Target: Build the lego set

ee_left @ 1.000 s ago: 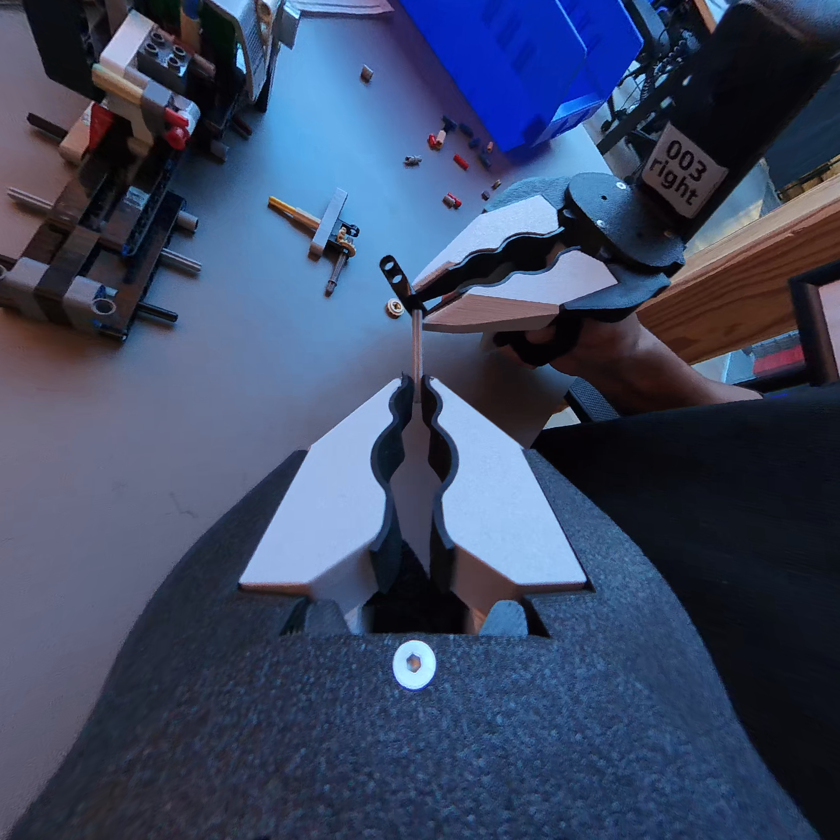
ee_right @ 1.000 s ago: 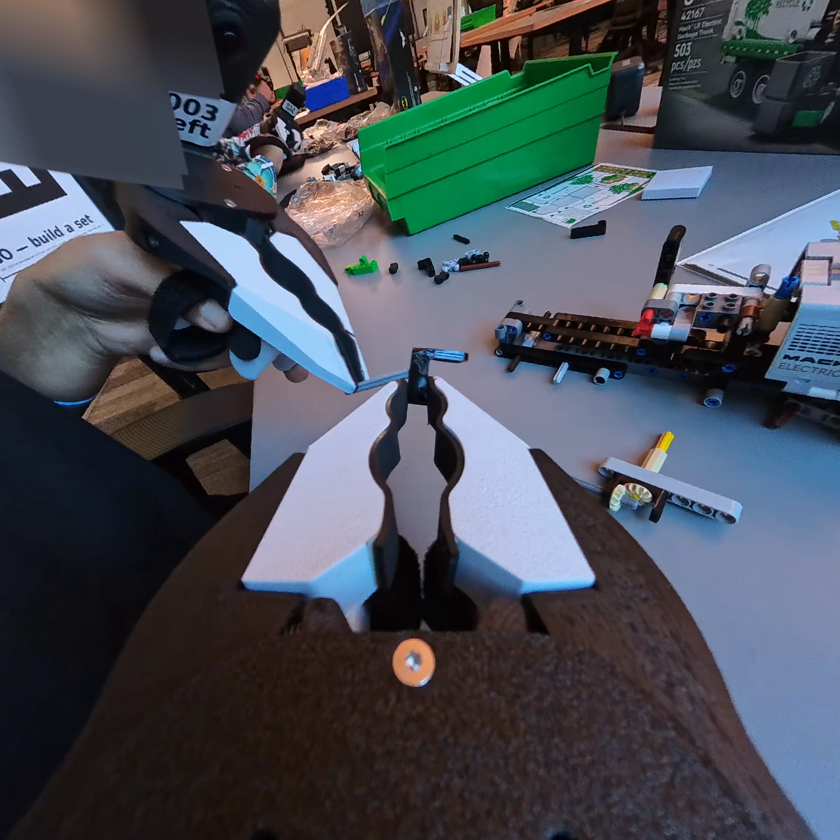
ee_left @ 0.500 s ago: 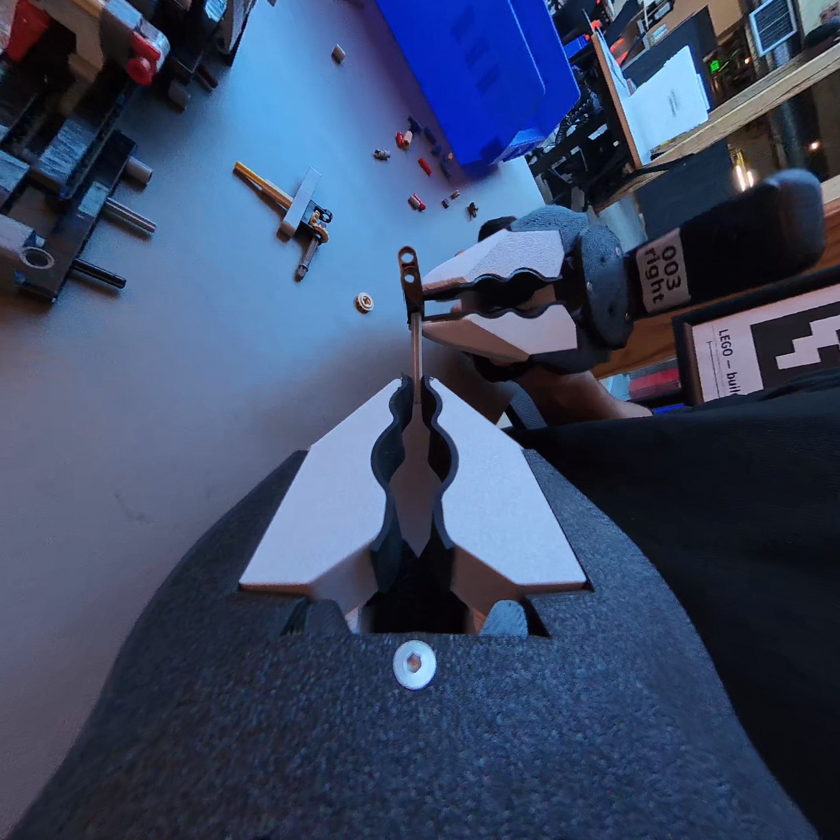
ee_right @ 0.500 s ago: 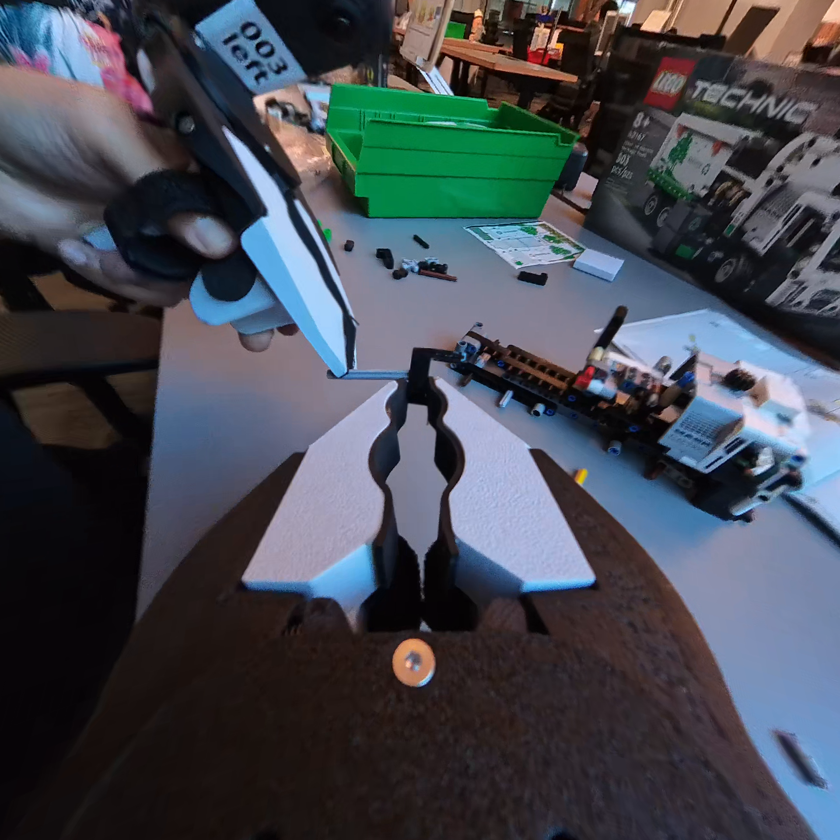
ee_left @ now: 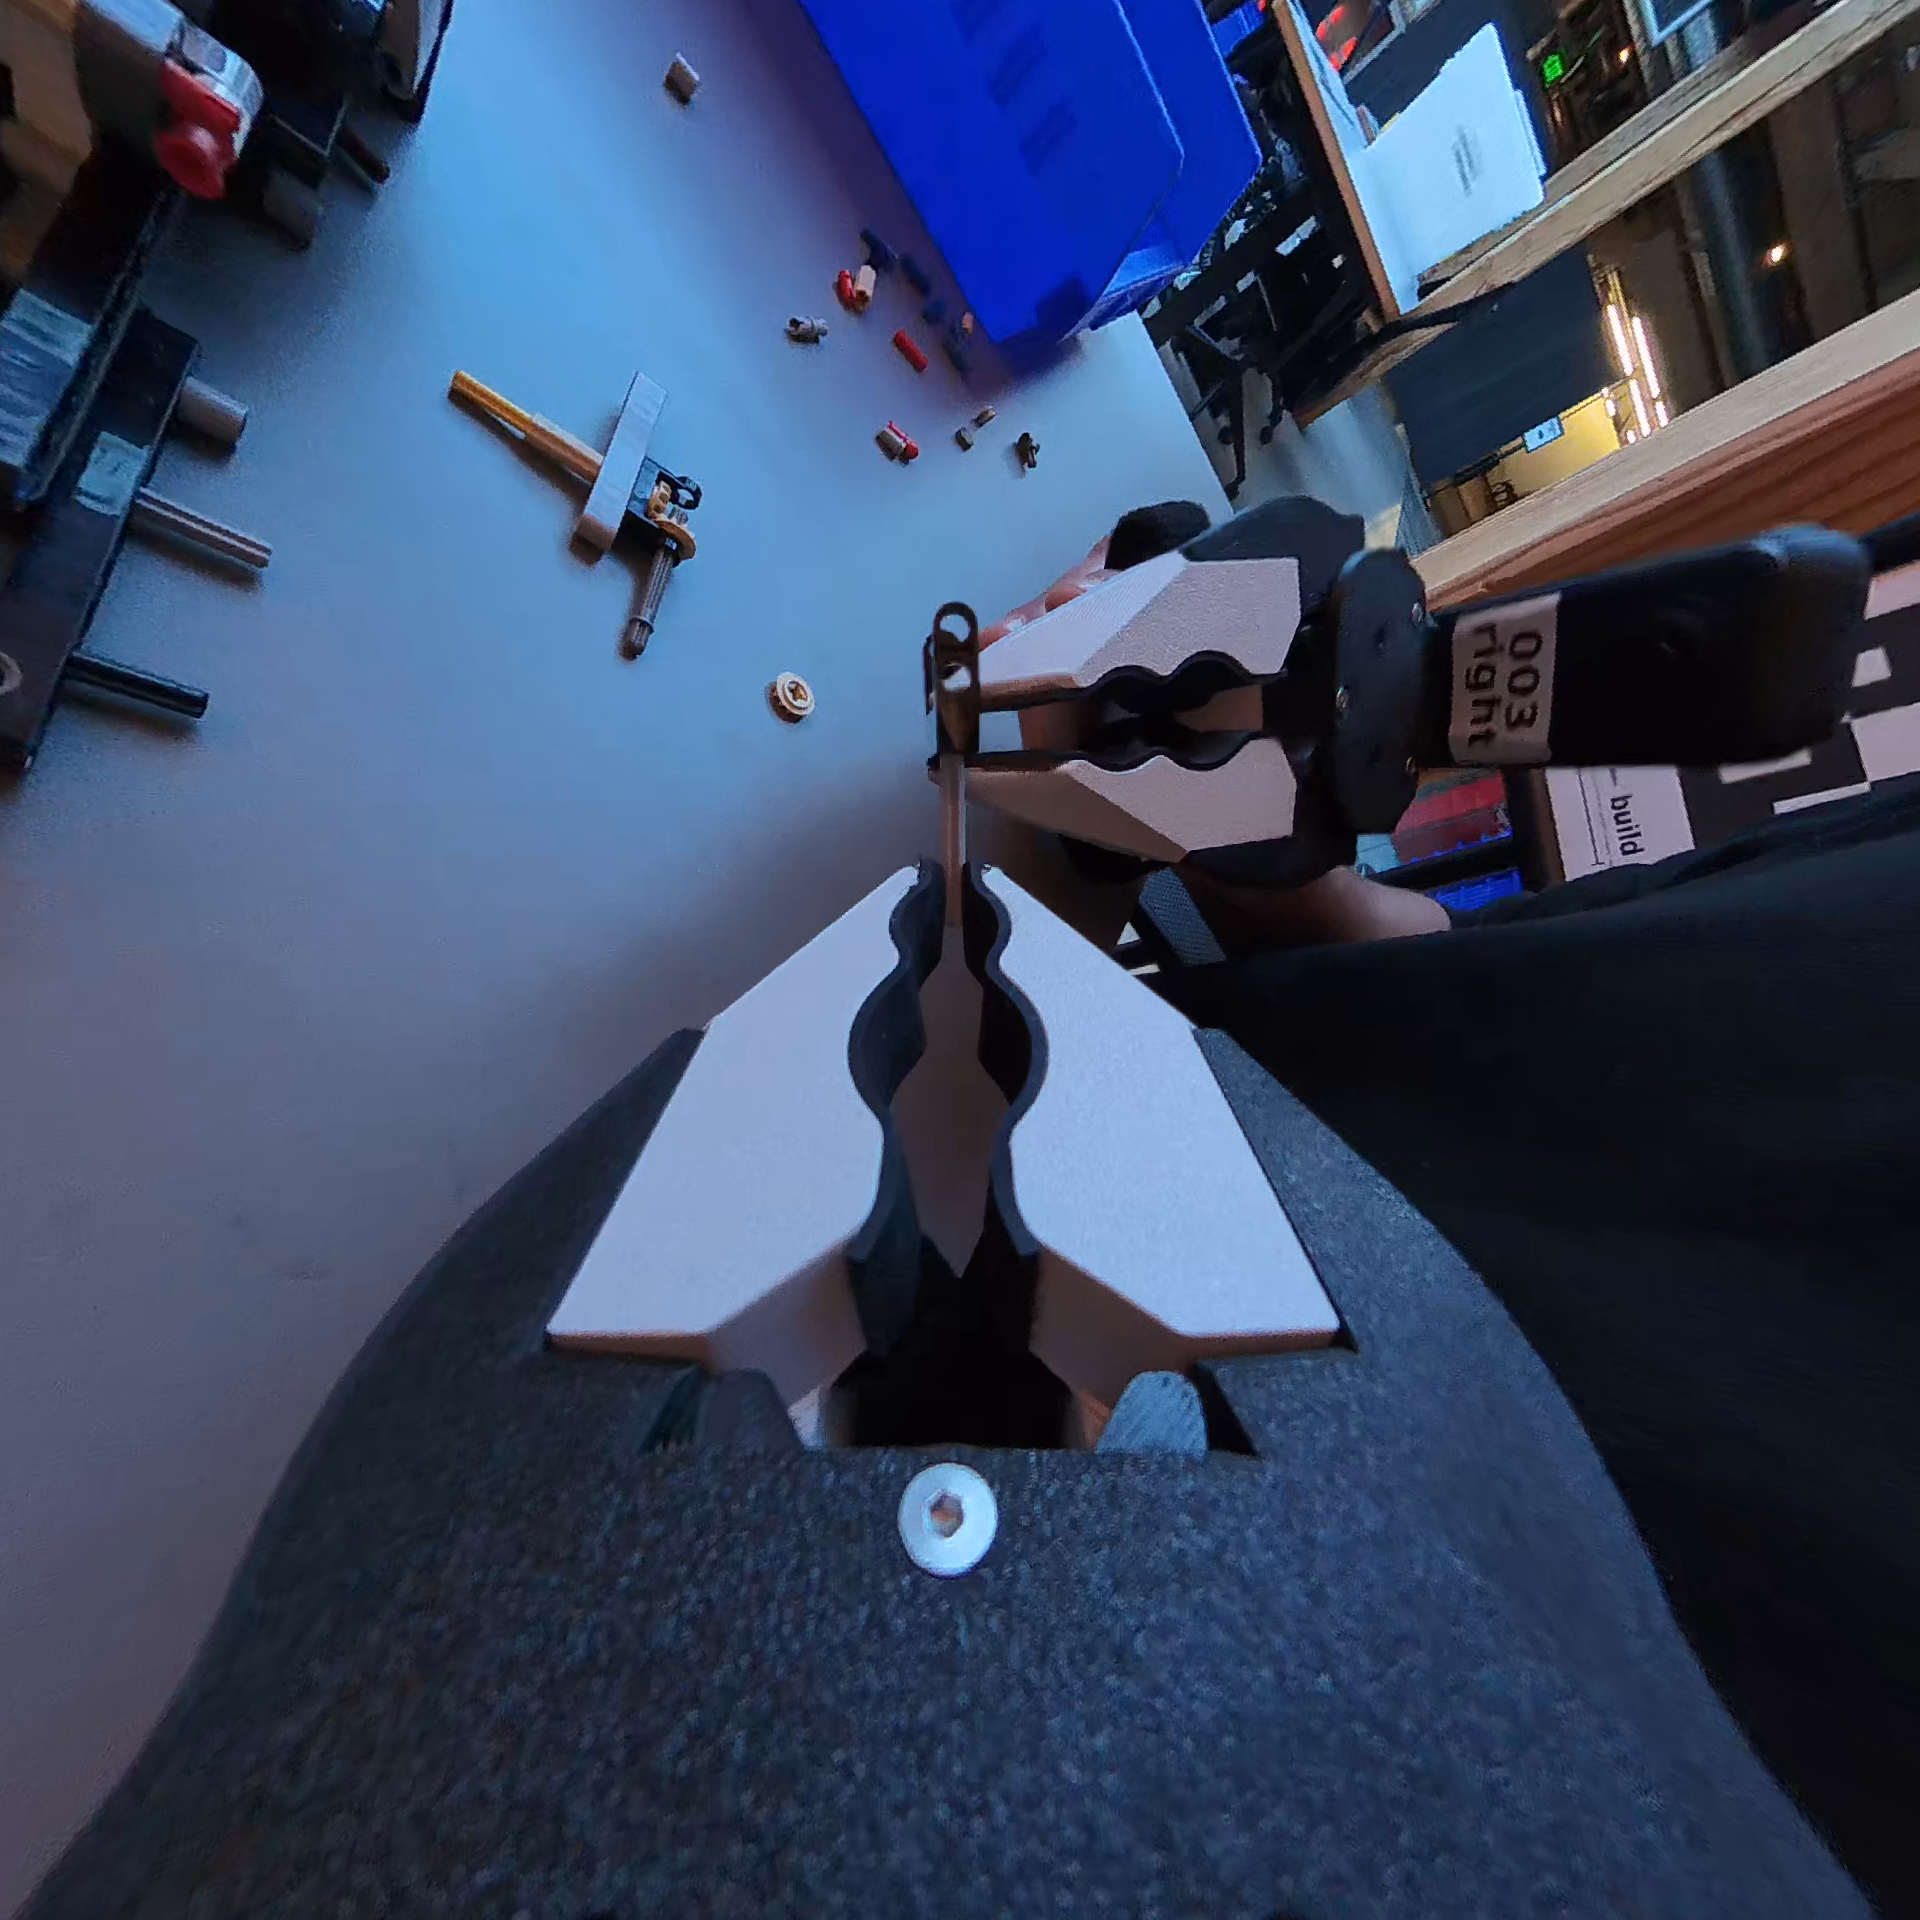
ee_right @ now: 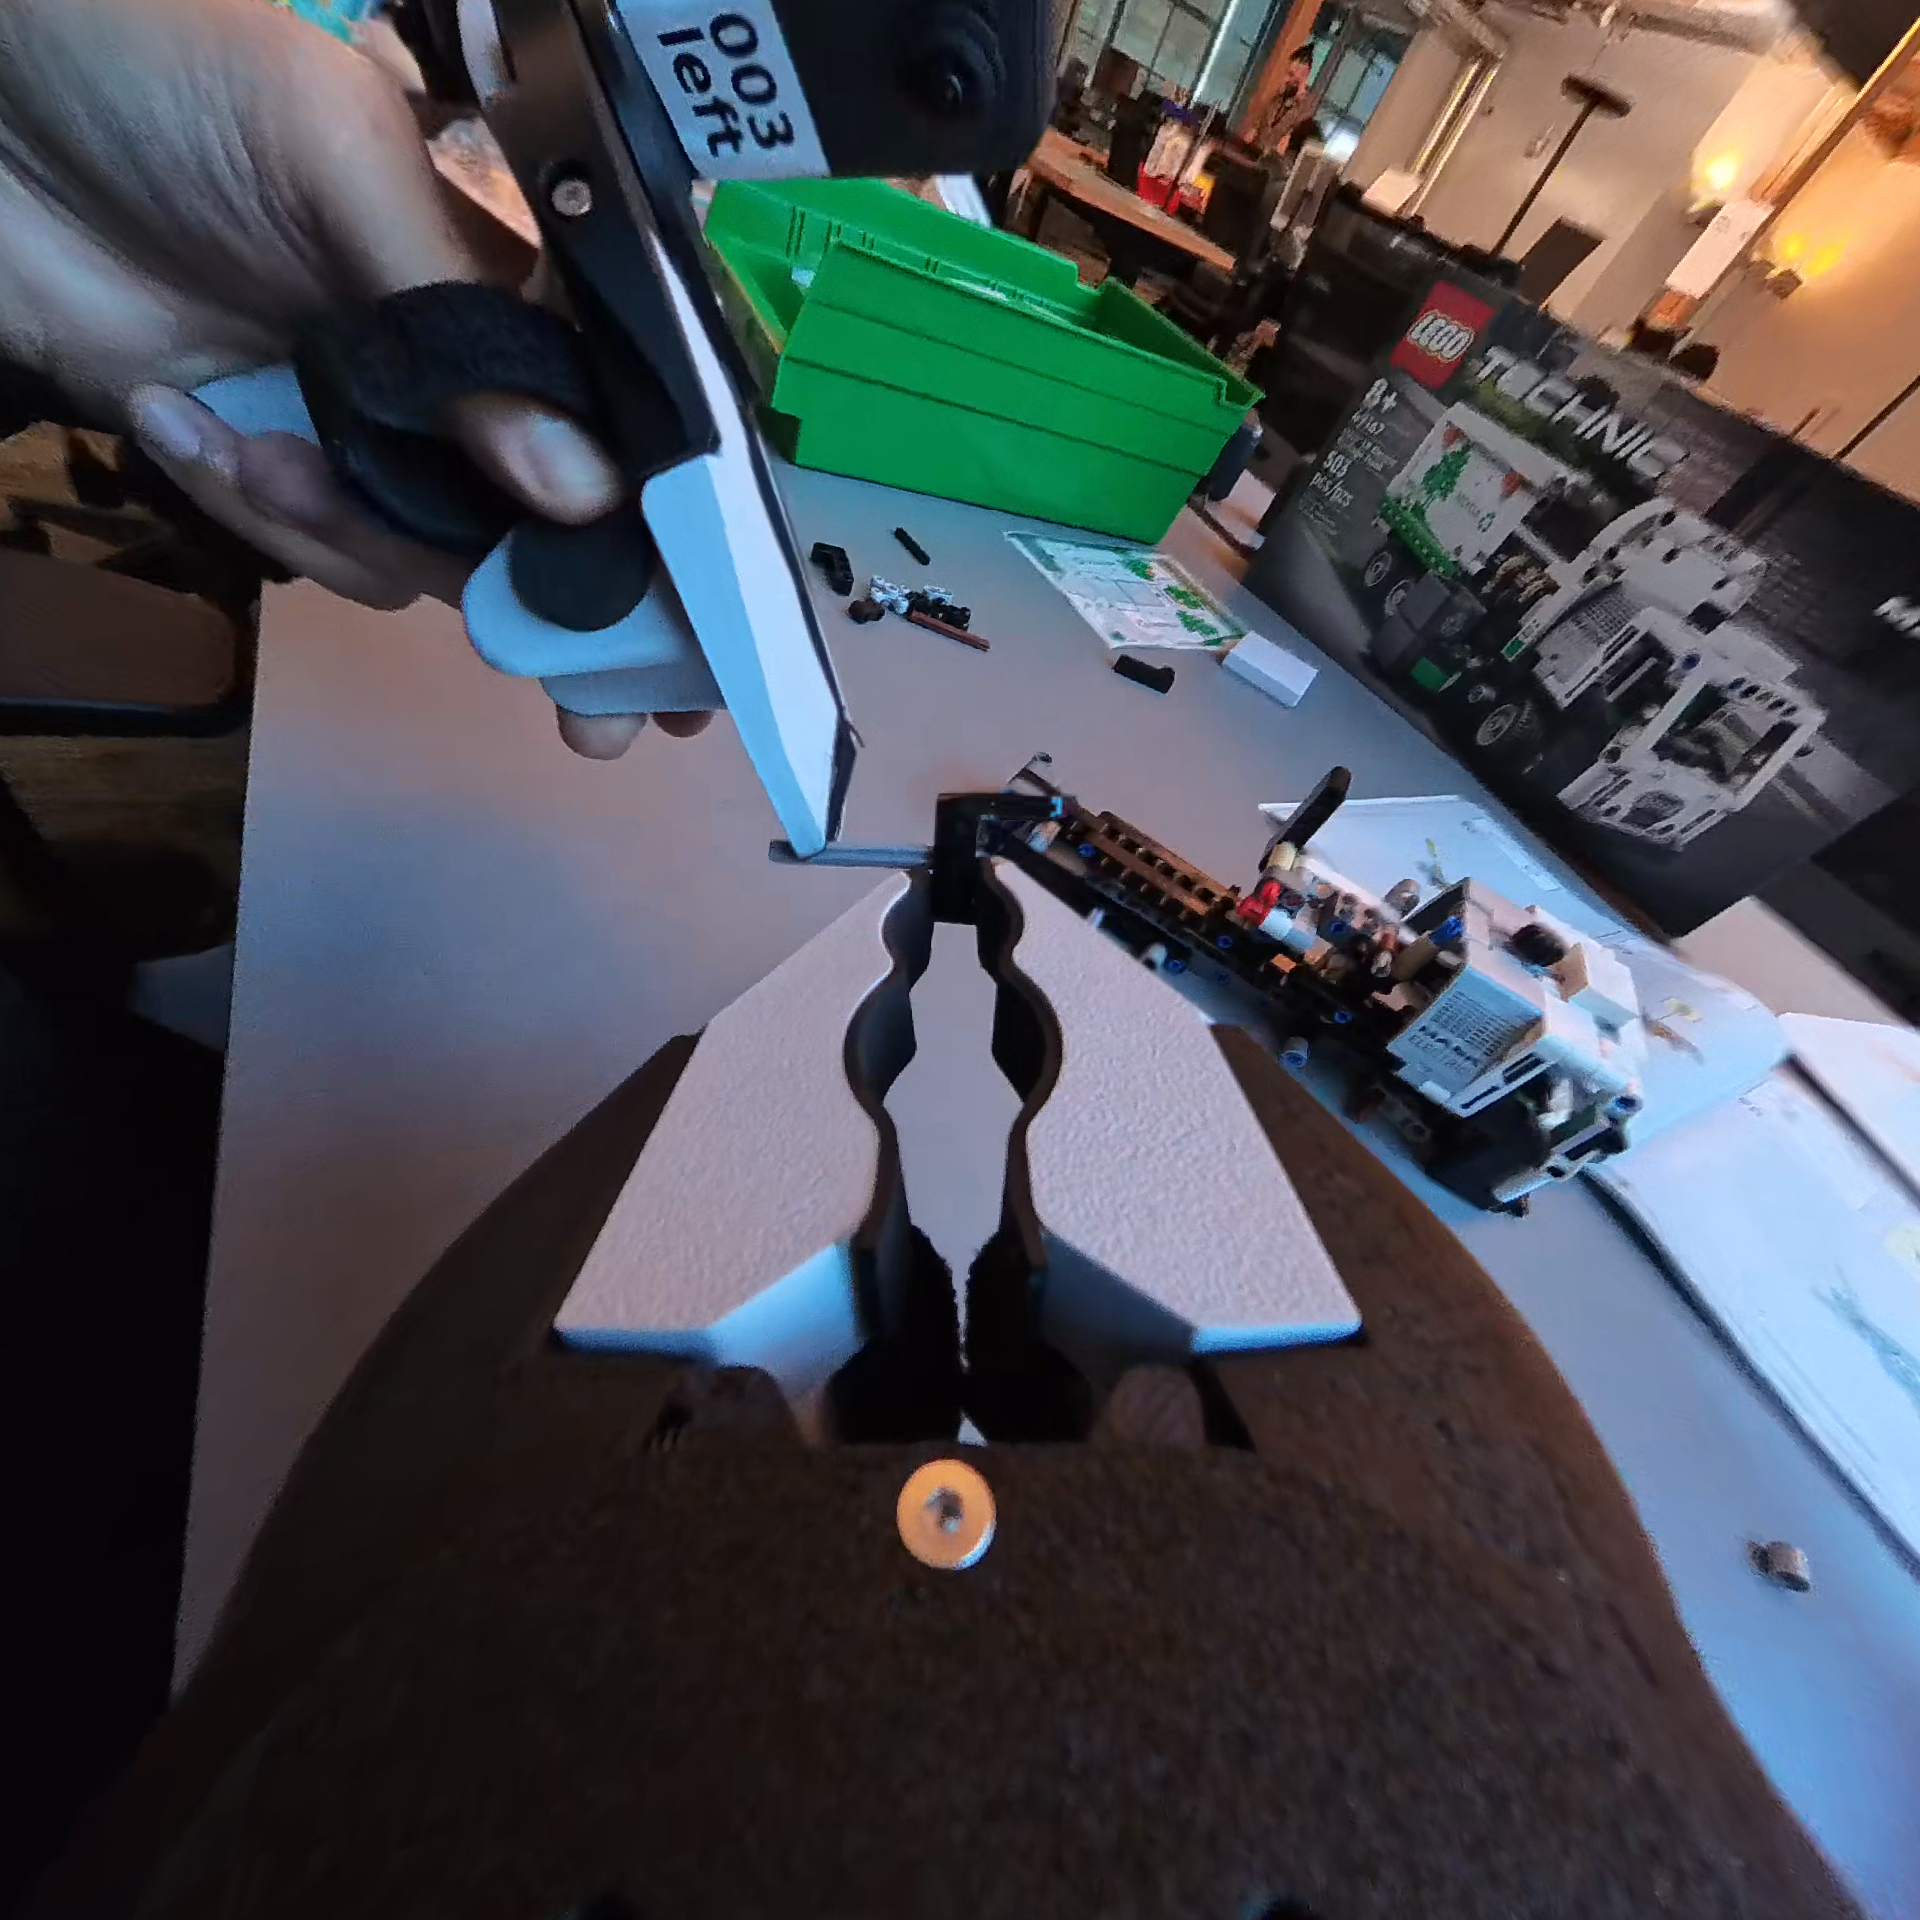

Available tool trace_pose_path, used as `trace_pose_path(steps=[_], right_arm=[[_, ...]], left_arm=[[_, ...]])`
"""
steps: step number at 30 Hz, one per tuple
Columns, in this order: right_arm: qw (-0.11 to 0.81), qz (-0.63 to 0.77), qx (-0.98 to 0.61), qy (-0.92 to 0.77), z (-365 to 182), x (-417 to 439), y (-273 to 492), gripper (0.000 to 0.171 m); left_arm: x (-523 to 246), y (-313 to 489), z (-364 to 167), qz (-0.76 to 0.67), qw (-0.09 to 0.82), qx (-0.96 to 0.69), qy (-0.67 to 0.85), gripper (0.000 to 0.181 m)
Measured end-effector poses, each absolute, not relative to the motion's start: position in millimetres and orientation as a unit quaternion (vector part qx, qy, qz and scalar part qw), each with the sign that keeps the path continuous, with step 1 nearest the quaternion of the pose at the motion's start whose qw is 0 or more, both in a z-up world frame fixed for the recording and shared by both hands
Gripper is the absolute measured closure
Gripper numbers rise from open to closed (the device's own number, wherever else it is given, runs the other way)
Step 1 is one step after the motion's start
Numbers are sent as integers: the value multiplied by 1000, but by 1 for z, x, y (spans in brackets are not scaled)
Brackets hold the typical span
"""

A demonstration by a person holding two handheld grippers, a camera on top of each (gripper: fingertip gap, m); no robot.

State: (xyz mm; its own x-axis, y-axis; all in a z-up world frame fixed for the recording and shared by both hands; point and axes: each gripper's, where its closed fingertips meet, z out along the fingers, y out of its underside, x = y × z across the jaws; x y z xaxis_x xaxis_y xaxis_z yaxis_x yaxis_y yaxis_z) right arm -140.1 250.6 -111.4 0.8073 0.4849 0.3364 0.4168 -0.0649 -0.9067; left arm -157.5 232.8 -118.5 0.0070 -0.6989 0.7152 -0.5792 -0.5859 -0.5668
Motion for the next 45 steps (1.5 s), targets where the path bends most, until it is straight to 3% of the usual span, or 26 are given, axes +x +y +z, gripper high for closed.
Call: trace_pose_path(steps=[3, 7, 11, 17, 25, 33, 39, 45], right_arm=[[597, 63, -743, -296, -112, -137, 250, 164], [567, -4, -737, -368, -104, -138, 244, 163], [535, 27, -755, -378, -98, -146, 240, 153], [518, 32, -769, -374, -98, -146, 242, 154], [529, 90, -766, -353, -84, -154, 235, 131], [588, 155, -743, -282, -54, -143, 232, 123], [525, 175, -809, -199, -93, -104, 234, 135], [401, 88, -894, -182, -172, -79, 225, 139]], left_arm=[[-155, 232, -118, -546, 79, -693, 465, 180], [-156, 227, -112, -556, 124, -664, 484, 180], [-159, 225, -106, -588, 135, -643, 472, 180], [-160, 226, -104, -599, 144, -631, 472, 180], [-160, 224, -93, -636, 143, -602, 461, 181], [-157, 221, -85, -658, 150, -578, 459, 181], [-156, 228, -89, -646, 147, -598, 451, 181], [-161, 251, -141, -429, 244, -648, 581, 180]])
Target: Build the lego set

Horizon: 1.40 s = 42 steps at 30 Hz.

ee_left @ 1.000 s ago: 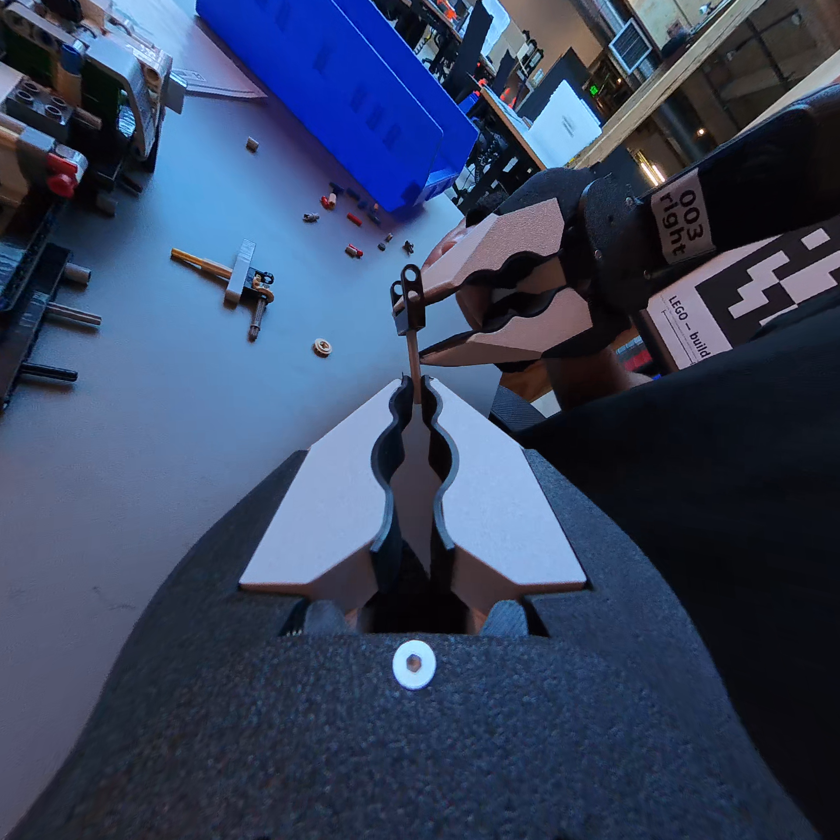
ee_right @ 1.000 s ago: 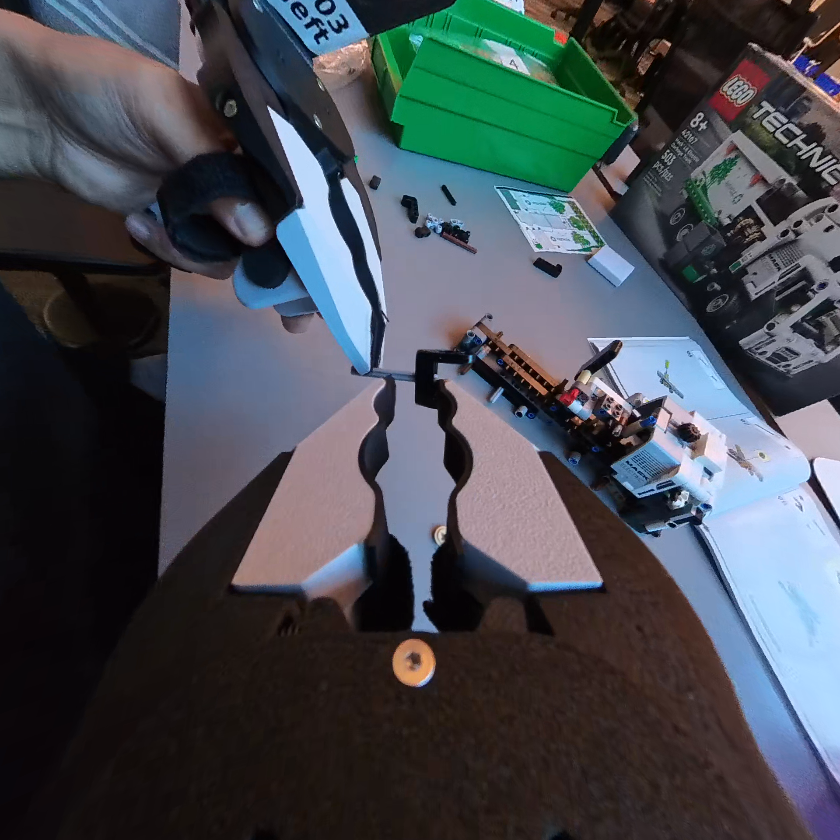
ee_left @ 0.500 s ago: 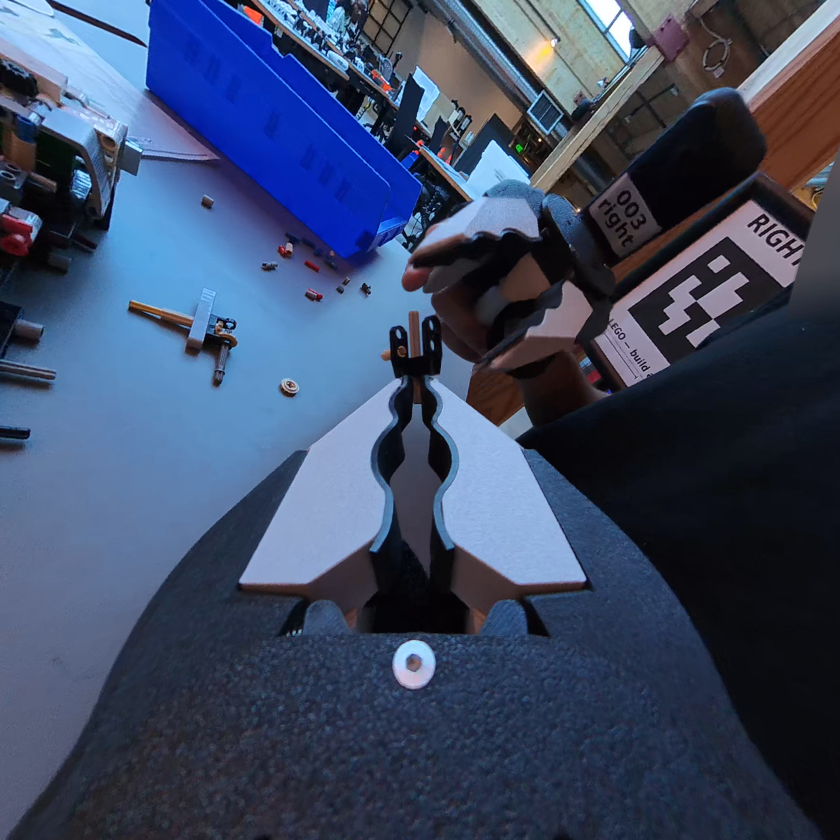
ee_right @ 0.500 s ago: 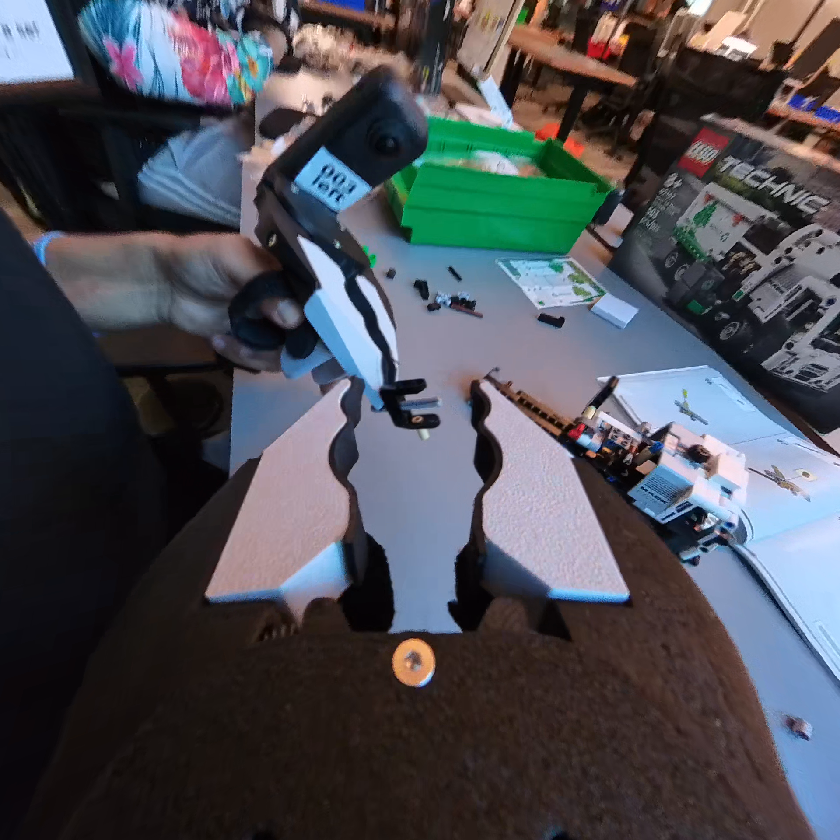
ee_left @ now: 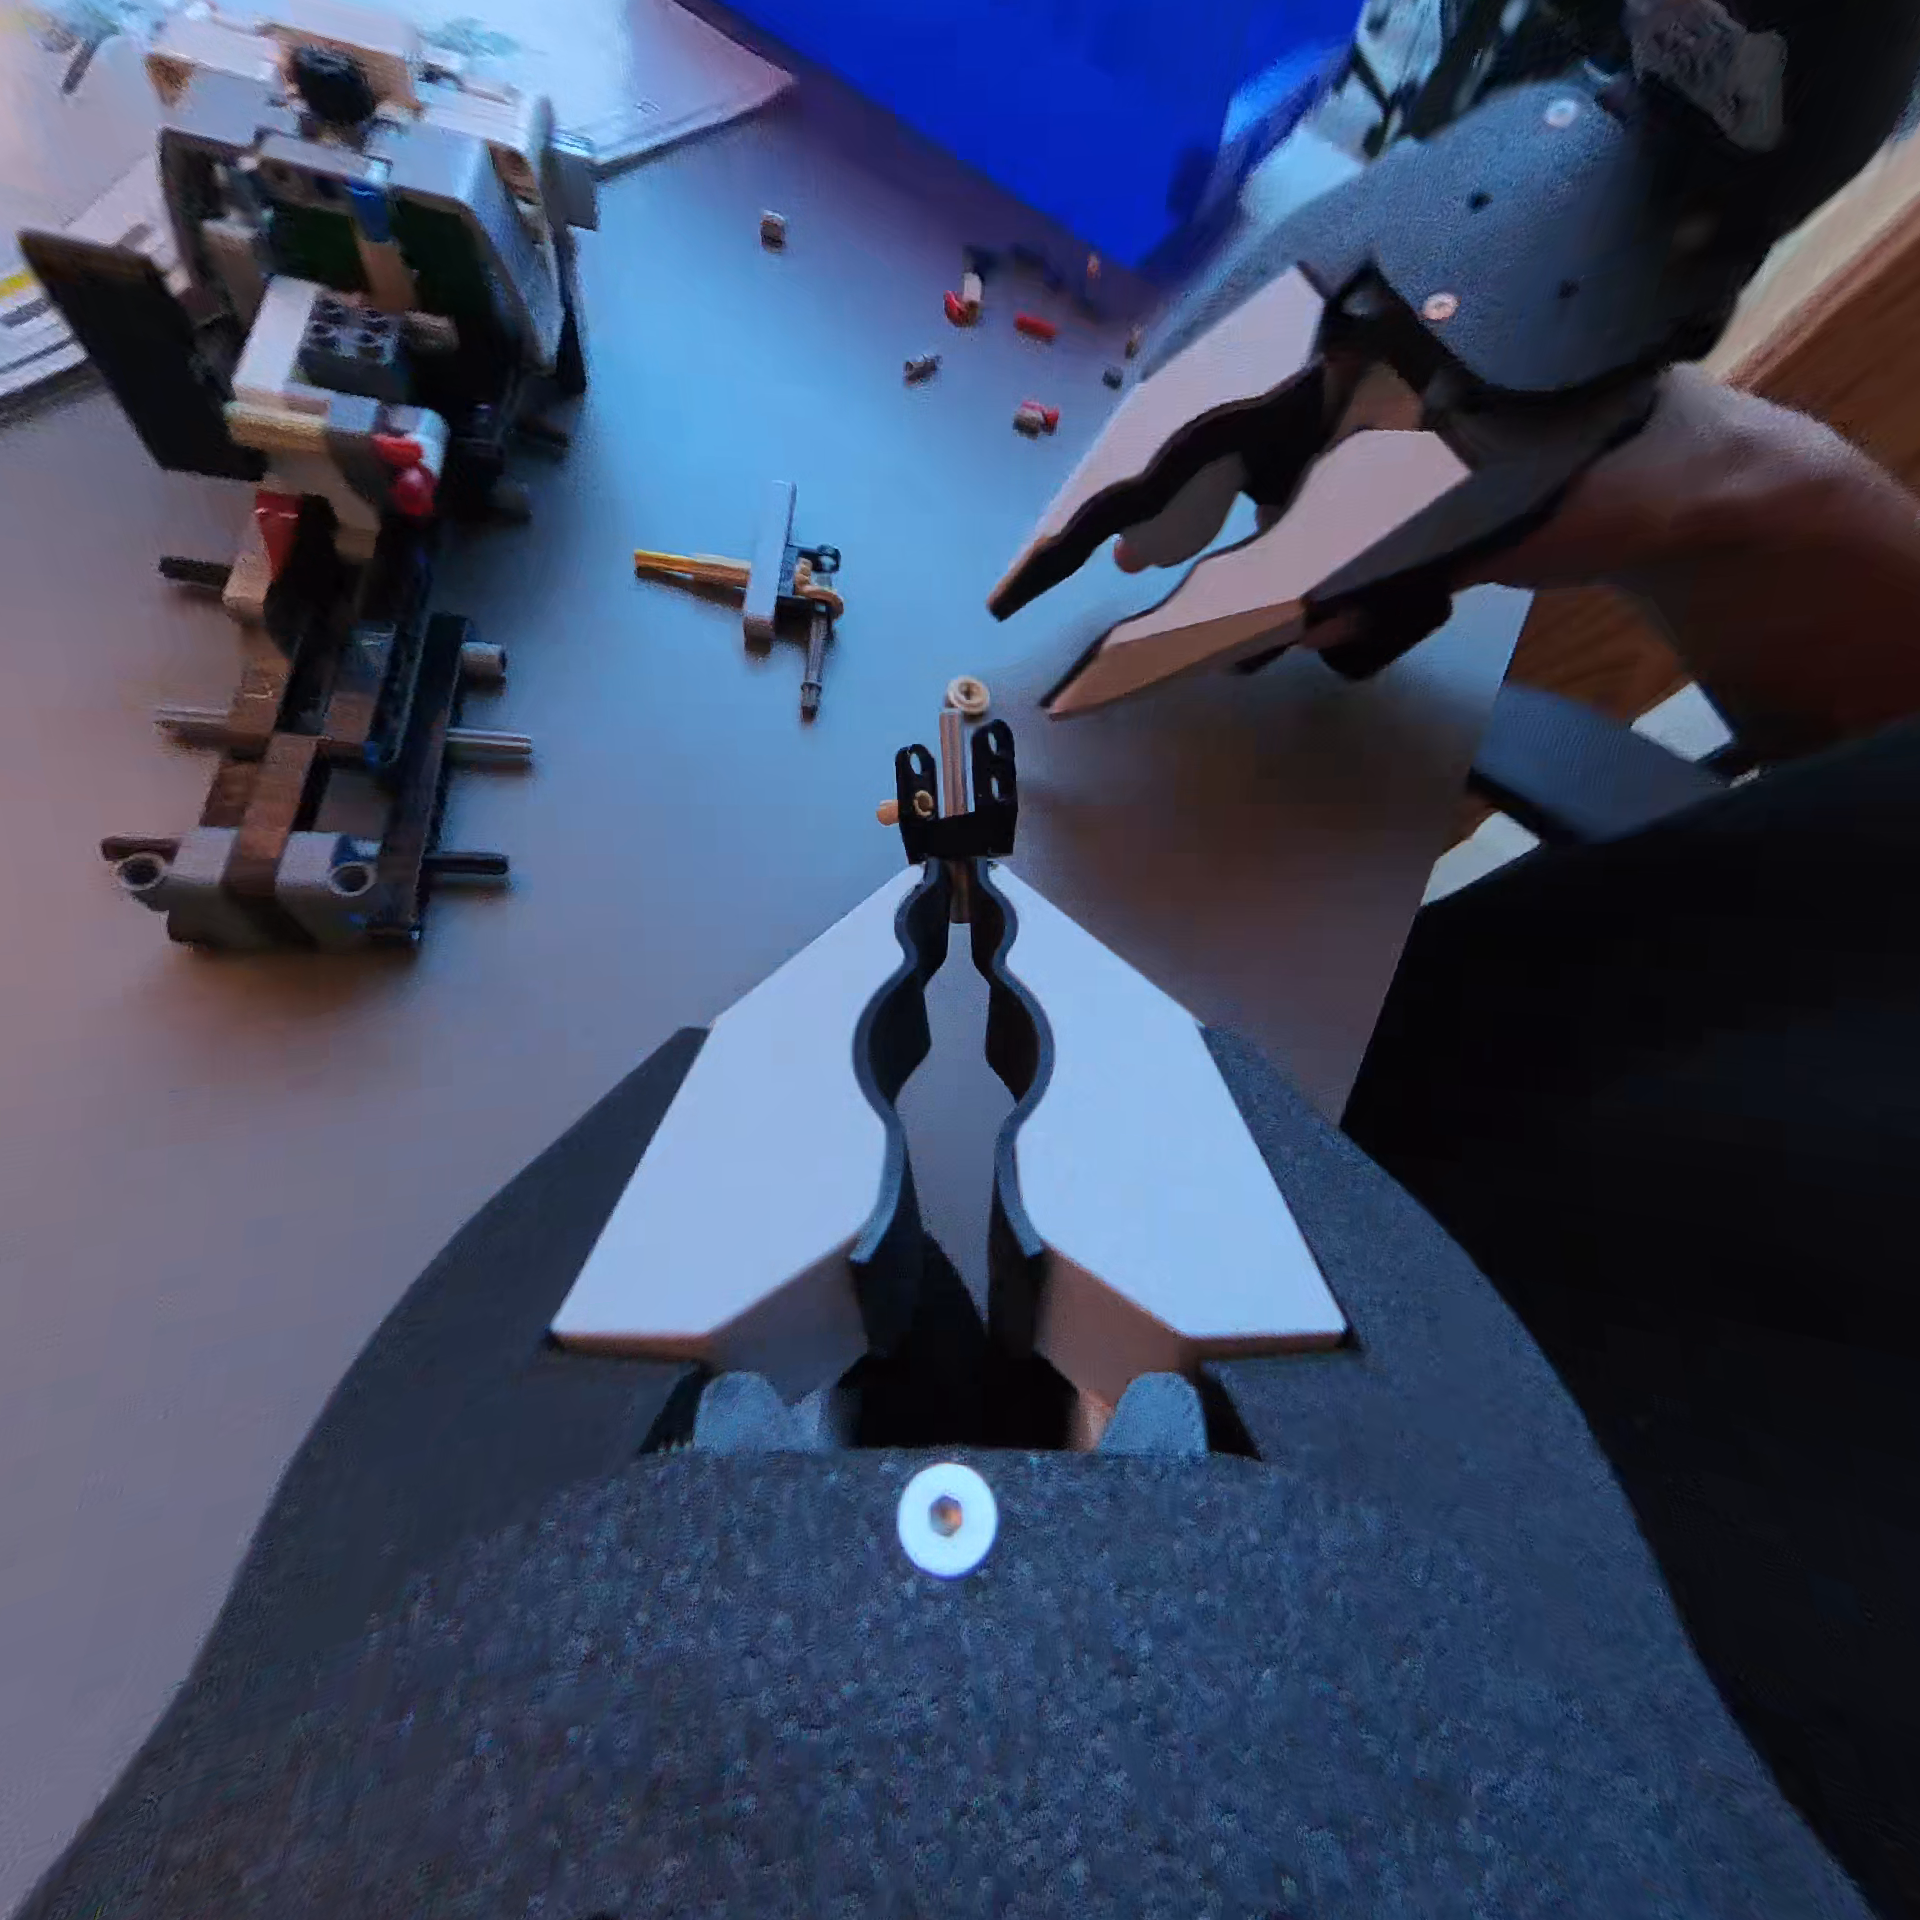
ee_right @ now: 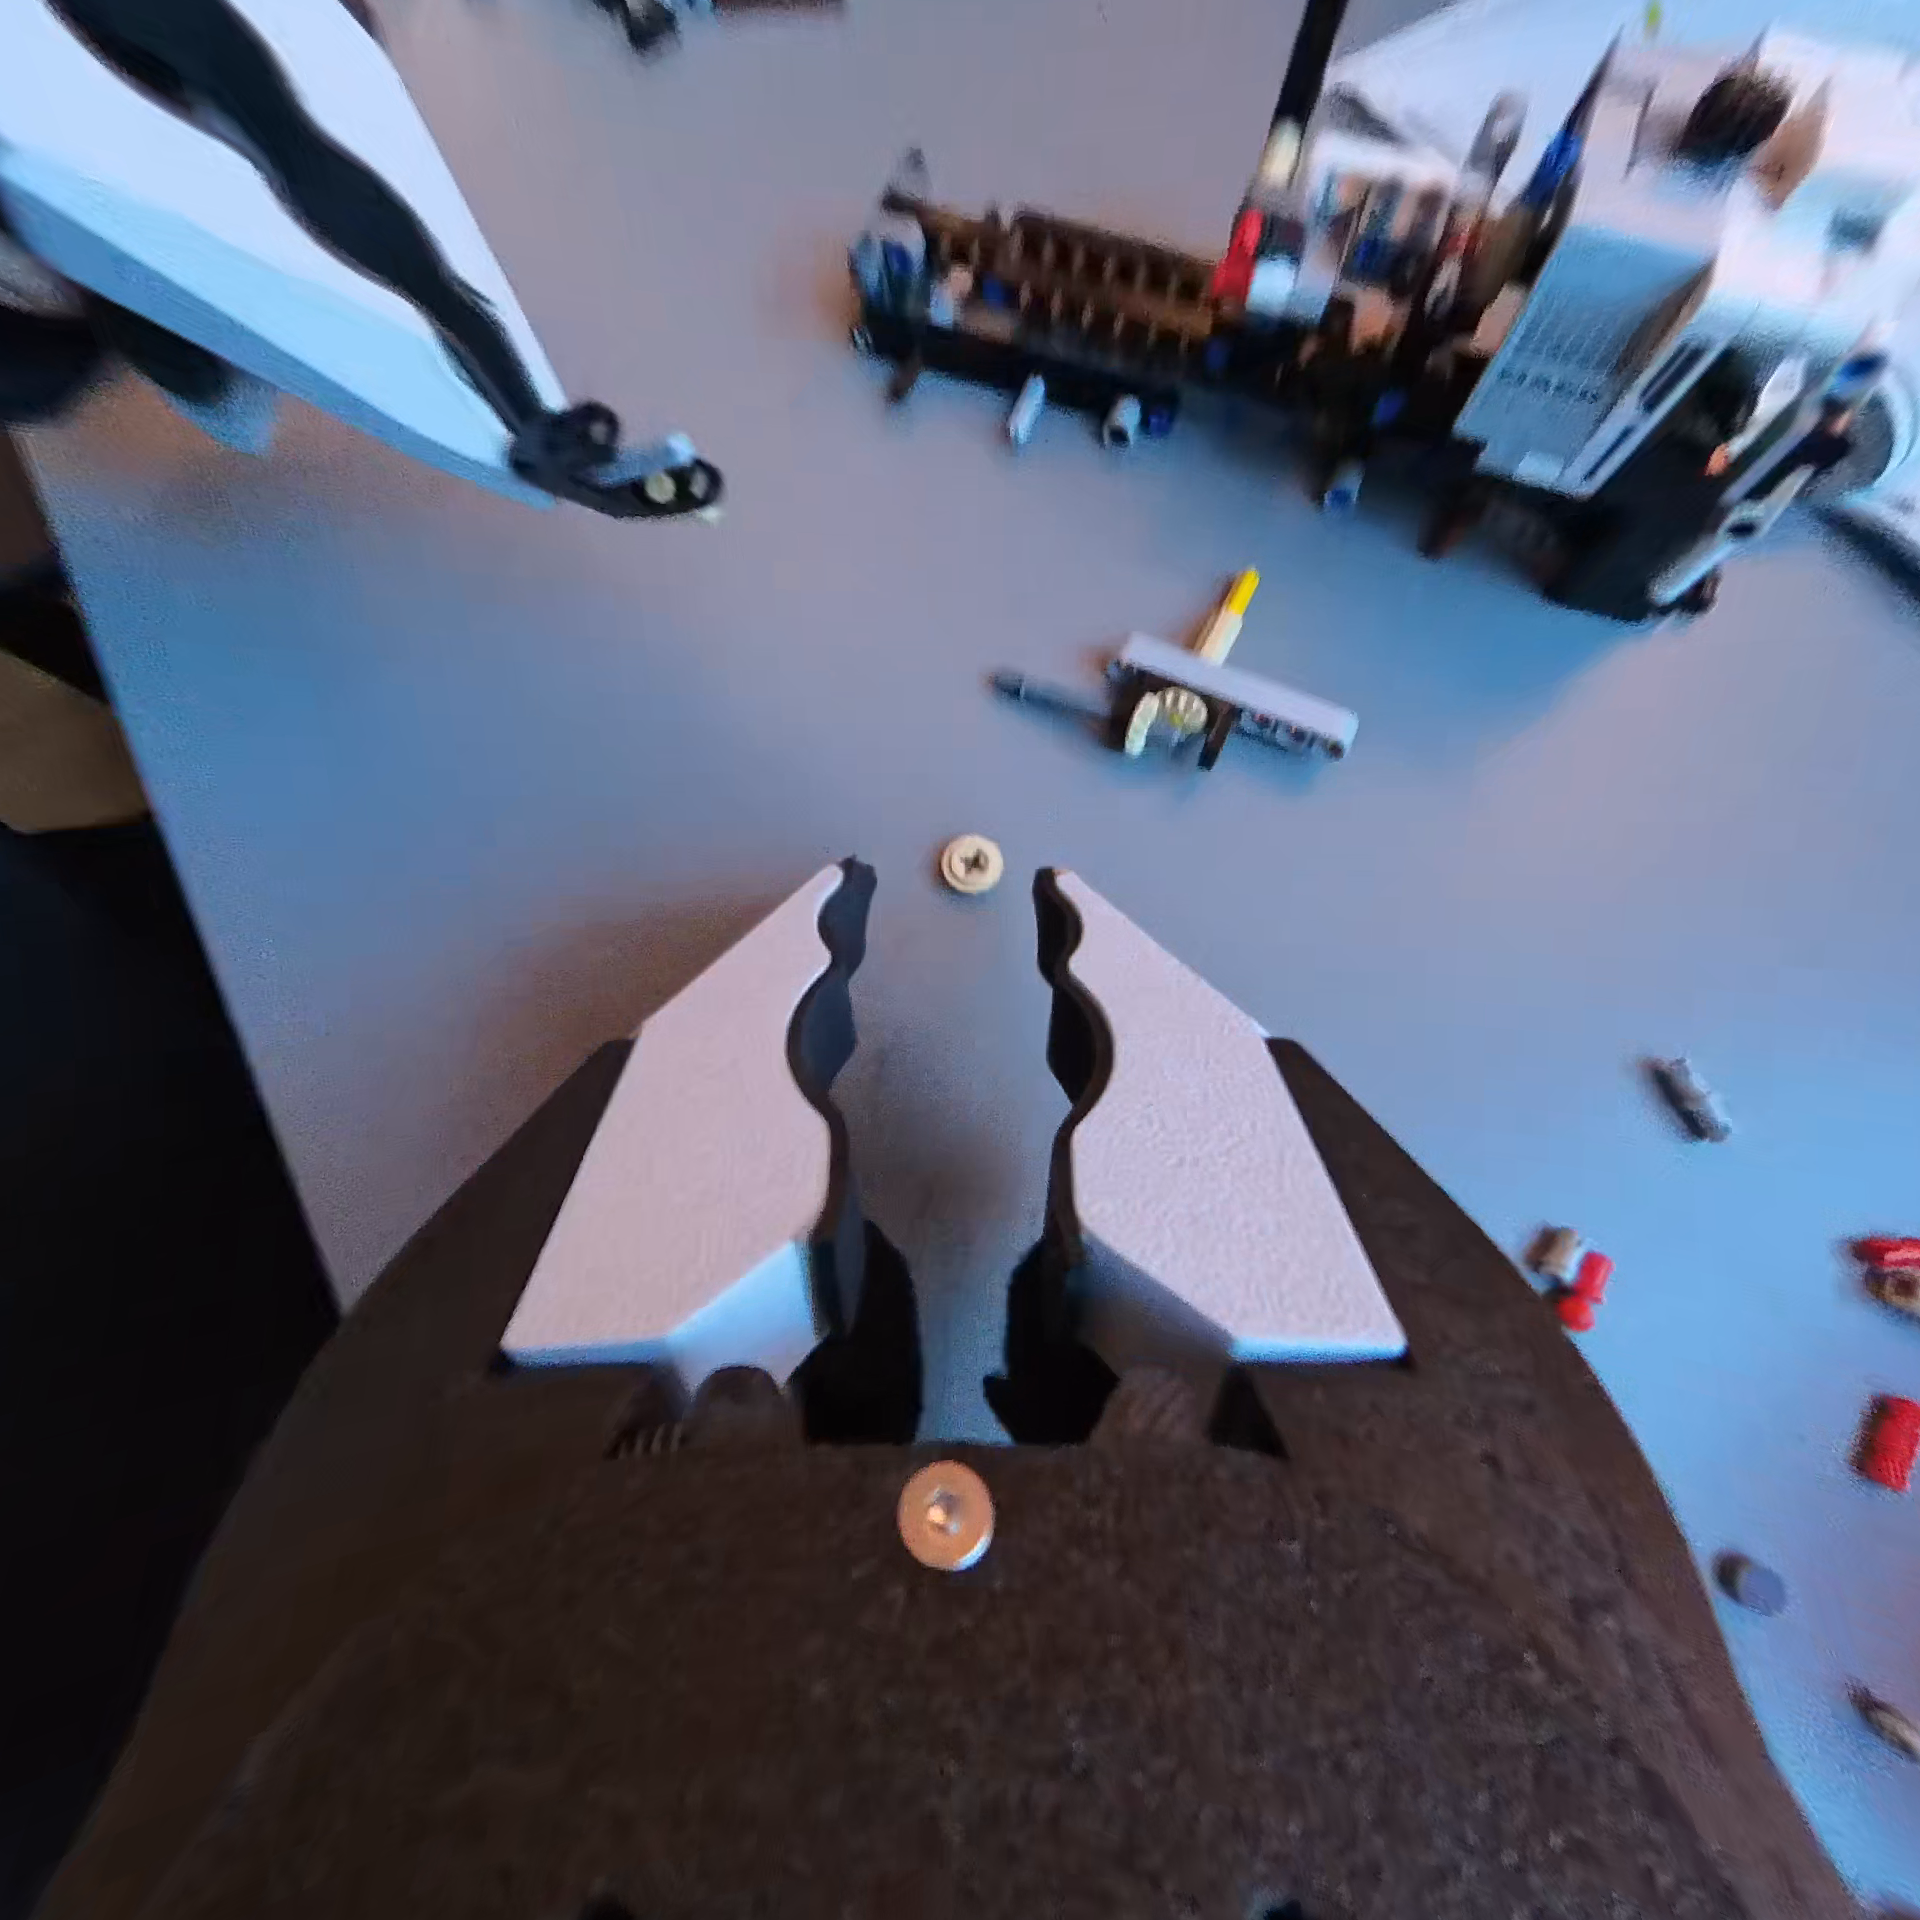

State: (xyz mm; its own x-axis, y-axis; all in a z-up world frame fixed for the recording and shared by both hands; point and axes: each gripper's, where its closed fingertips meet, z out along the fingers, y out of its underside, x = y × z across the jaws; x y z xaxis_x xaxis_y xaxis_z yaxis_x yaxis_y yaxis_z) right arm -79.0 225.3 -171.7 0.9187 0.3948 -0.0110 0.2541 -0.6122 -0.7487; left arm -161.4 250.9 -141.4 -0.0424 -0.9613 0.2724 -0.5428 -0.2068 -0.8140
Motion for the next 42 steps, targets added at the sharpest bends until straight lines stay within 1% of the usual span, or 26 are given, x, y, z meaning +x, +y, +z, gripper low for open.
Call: trace_pose_path(steps=[3, 6, 8, 12, 15, 16, 18, 22, 24, 26, 28, 30, 32, 35, 38, 41, 42], right_arm=[[387, 77, -903, -173, -188, -78, 227, 144], [390, 69, -901, -175, -189, -77, 230, 151], [394, 62, -898, -184, -189, -78, 232, 152], [403, 58, -891, -201, -189, -84, 236, 159], [404, 38, -890, -209, -188, -80, 239, 159], [410, 31, -887, -210, -185, -78, 240, 160], [453, 55, -867, -202, -165, -80, 244, 160], [560, 188, -792, -153, -101, -90, 245, 160], [588, 176, -770, -175, -89, -91, 243, 160], [574, 85, -778, -241, -99, -91, 241, 160], [522, -19, -794, -309, -120, -87, 239, 160], [454, -72, -810, -364, -142, -84, 232, 160], [403, -94, -823, -390, -154, -82, 226, 160], [338, -24, -860, -382, -167, -91, 209, 160], [297, 100, -874, -370, -177, -112, 185, 160], [278, 144, -874, -371, -188, -117, 169, 160], [286, 152, -871, -368, -189, -118, 168, 160]], left_arm=[[-160, 242, -144, -440, 215, -639, 593, 180], [-155, 235, -139, -481, 178, -642, 571, 180], [-150, 232, -133, -510, 162, -641, 551, 180], [-143, 232, -127, -542, 147, -641, 523, 180], [-139, 233, -123, -568, 134, -640, 499, 180], [-138, 235, -123, -568, 139, -641, 497, 180], [-138, 239, -125, -545, 175, -633, 521, 180], [-138, 236, -110, -521, 269, -566, 580, 181], [-137, 239, -107, -492, 305, -551, 602, 180], [-136, 243, -108, -474, 308, -556, 609, 180], [-135, 245, -109, -468, 297, -570, 607, 180], [-135, 248, -116, -445, 288, -585, 615, 180], [-136, 252, -125, -413, 285, -595, 627, 180], [-138, 252, -130, -406, 275, -603, 630, 180], [-140, 249, -131, -418, 262, -606, 624, 180], [-142, 245, -135, -421, 252, -606, 626, 180], [-143, 243, -136, -421, 249, -605, 629, 180]])
